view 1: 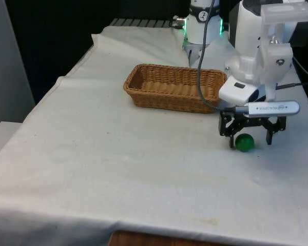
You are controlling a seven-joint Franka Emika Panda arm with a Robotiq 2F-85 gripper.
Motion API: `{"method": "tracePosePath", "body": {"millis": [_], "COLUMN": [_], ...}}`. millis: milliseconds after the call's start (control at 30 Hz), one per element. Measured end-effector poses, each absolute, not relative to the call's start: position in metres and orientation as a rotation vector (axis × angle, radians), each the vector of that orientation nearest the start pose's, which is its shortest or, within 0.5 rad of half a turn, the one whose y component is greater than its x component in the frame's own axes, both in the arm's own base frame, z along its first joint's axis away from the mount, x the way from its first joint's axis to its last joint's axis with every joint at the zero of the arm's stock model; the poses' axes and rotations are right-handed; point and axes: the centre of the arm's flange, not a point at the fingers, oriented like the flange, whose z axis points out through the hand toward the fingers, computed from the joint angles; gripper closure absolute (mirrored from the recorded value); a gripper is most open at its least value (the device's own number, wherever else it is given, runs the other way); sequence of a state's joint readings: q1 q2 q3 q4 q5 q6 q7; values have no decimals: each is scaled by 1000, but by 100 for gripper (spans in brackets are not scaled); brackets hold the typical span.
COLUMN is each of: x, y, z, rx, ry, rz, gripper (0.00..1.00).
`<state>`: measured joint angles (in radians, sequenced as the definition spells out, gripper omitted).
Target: Pick up the ball and place it into the basket.
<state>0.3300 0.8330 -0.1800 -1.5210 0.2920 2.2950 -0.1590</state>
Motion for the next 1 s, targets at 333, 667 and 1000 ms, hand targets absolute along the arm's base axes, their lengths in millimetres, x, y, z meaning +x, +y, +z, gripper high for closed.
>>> {"method": "tracePosePath", "body": {"millis": [333, 667, 1000], "x": [691, 692, 678], "y": [130, 131, 128], "z": [168, 170, 208], "rx": [-3050, -3049, -3045], "ry": [-255, -259, -276], "rz": [58, 57, 75], "gripper": [100, 99, 99]}}
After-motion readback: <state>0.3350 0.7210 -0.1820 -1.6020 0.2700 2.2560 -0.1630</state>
